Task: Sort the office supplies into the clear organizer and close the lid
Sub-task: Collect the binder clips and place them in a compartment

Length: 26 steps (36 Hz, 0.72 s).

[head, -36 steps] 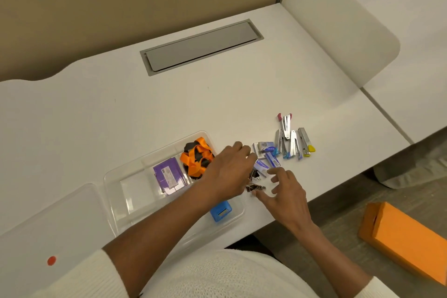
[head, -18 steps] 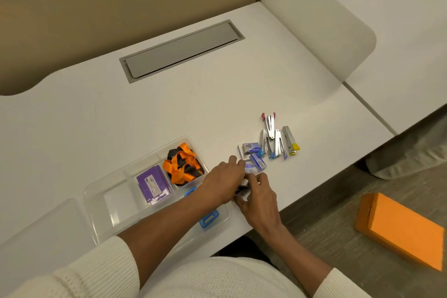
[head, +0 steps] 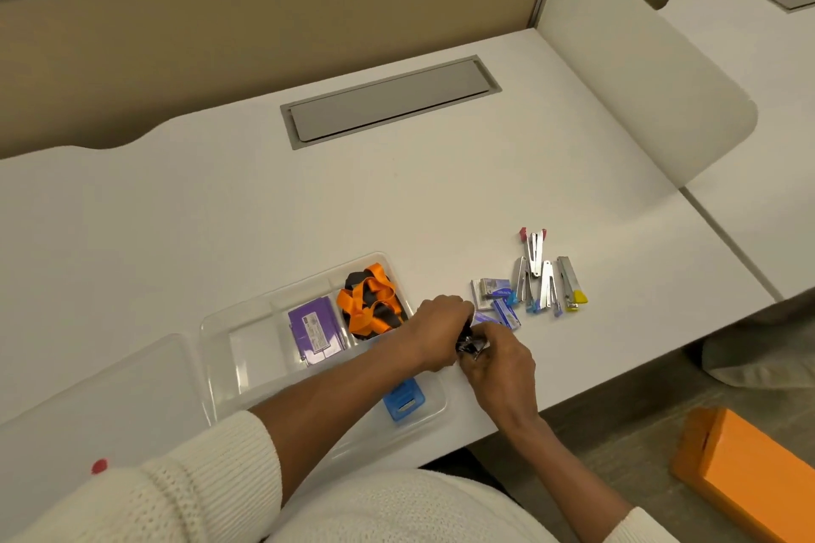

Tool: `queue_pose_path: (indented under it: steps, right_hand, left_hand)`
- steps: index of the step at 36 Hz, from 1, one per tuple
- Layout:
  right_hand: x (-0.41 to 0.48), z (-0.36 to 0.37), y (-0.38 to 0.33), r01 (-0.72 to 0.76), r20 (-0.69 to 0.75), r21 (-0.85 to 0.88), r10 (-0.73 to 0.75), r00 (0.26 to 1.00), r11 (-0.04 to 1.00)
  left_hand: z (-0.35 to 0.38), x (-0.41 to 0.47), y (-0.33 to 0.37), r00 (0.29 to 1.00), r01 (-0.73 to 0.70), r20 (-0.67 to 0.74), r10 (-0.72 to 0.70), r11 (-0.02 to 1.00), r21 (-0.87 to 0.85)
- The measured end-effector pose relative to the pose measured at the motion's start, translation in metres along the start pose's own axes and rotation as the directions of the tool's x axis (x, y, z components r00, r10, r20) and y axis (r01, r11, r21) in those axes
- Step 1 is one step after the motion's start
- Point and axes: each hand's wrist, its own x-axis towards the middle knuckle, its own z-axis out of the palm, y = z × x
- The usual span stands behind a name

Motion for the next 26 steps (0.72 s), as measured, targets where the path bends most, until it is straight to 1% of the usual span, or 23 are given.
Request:
queue_pose_path:
  steps: [5, 12, 20, 26]
  right_hand:
    - [0.003, 0.002, -0.002, 0.020, 0.021, -0.020, -0.019, 1.000, 1.000]
    - [0.000, -0.001, 0.000, 0.026, 0.000, -0.059, -0.026, 1.000, 0.998]
    - [-0.006, -0.005, 0.006, -0.007, -0.008, -0.117, 0.006, 1.000, 0.993]
    - [-0.005, -0.007, 0.004, -0.057, -0.032, -0.073, 0.054, 0.998, 0.996]
  left_hand:
    - [0.006, -0.005, 0.005, 0.999, -0.052, -0.008, 0.053, 0.997, 0.064]
    - [0.003, -0.004, 0.005, 0.999, -0.038, -0.032, 0.041, 0.995, 0.096]
    - [0.009, -0.003, 0.004, 0.998, -0.059, -0.020, 0.063, 0.985, 0.161]
    - [0.008, 0.000, 0.005, 0.997, -0.075, -0.015, 0.078, 0.987, 0.141]
